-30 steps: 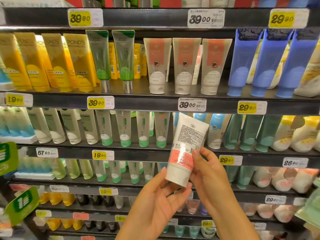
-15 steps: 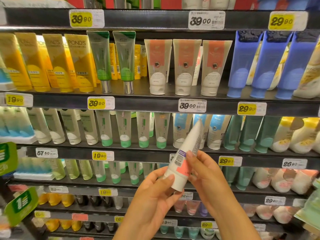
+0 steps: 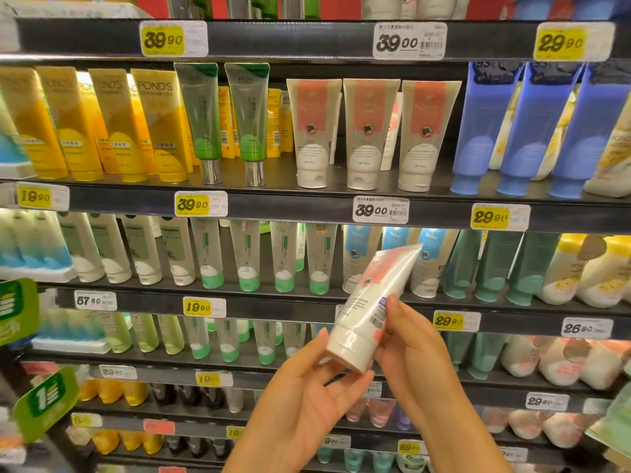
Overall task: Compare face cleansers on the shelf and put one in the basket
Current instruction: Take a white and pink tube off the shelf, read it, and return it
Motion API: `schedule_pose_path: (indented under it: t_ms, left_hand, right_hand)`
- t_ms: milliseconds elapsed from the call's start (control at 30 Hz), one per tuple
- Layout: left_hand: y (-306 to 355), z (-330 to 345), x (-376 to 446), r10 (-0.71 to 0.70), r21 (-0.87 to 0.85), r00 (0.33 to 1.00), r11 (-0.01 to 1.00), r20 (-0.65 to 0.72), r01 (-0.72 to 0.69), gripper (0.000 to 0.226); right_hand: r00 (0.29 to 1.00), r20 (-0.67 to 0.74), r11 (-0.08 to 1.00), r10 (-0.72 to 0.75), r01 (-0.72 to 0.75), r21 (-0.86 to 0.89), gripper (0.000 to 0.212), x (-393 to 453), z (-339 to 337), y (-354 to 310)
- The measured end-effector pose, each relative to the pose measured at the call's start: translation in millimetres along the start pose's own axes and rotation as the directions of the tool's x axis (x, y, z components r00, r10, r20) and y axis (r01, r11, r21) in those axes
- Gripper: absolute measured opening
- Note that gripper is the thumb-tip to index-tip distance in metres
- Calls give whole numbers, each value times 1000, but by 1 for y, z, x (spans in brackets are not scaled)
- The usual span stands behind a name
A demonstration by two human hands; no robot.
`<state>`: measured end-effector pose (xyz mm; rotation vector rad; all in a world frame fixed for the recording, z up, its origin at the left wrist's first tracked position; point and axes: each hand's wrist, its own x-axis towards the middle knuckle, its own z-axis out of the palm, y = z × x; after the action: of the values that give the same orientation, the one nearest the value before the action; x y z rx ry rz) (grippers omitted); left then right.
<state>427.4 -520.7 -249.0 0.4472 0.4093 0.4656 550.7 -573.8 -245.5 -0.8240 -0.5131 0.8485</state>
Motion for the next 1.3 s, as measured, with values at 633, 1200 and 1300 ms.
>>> schedule_pose_path:
  t_ms: [633, 1200, 1300]
  left_hand:
    - [-5, -3, 13, 341, 351, 940, 879, 13, -324, 48]
    - [8, -16, -3, 599, 786, 732, 260, 324, -560, 45]
    - [11, -15, -8, 600, 780, 716, 231, 356, -581, 45]
  right_hand:
    - [998, 42, 992, 54, -48, -120, 34, 1, 1, -13]
    - [991, 11, 991, 131, -131, 4, 44, -6, 17, -2]
    - [994, 0, 992, 112, -112, 54, 48, -8, 22, 1]
